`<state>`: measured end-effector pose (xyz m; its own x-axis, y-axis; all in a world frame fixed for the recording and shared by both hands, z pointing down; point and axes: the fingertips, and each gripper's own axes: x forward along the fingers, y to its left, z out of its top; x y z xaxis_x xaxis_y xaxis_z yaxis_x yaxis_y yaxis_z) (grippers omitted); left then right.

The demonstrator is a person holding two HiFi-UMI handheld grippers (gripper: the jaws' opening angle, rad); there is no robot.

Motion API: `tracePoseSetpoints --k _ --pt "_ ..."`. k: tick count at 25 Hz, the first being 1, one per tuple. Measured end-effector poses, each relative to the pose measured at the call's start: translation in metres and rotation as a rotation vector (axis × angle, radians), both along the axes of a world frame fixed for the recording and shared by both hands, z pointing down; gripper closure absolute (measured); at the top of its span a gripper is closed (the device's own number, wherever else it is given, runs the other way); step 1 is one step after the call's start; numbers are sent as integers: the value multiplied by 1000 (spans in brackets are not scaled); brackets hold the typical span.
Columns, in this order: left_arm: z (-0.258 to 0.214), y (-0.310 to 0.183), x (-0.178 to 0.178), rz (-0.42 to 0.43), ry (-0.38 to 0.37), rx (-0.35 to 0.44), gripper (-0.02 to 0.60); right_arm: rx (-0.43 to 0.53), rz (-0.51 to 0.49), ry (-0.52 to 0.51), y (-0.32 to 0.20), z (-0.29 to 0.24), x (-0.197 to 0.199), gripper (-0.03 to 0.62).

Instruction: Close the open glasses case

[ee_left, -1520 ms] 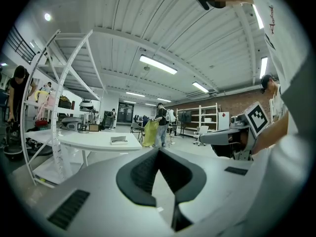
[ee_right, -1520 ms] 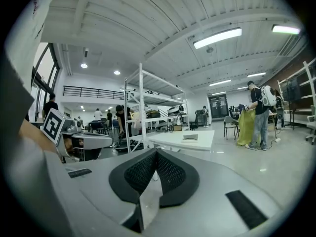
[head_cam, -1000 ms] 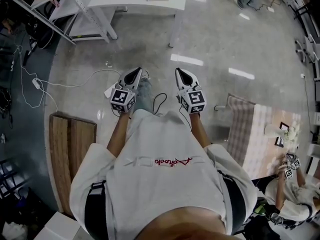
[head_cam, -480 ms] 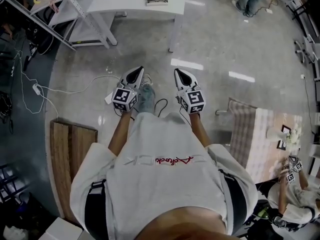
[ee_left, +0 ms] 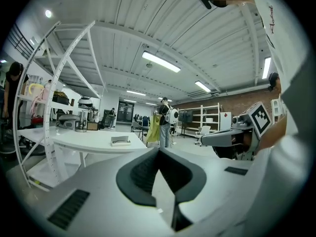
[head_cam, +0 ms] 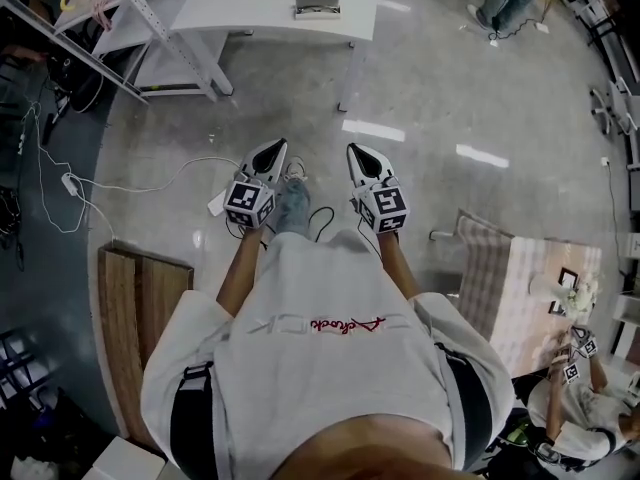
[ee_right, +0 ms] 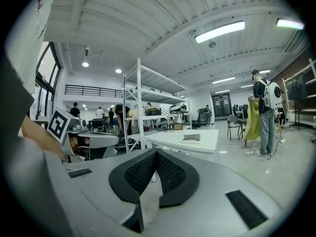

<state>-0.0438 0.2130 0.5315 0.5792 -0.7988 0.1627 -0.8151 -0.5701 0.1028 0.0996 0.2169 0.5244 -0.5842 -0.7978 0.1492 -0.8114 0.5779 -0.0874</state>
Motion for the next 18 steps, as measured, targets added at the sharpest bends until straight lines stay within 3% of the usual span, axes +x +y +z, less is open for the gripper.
tracePoseSetpoints --k 18 --pt "-1 -166 -26 46 12 -51 558 -40 -1 19 -164 -4 -34 597"
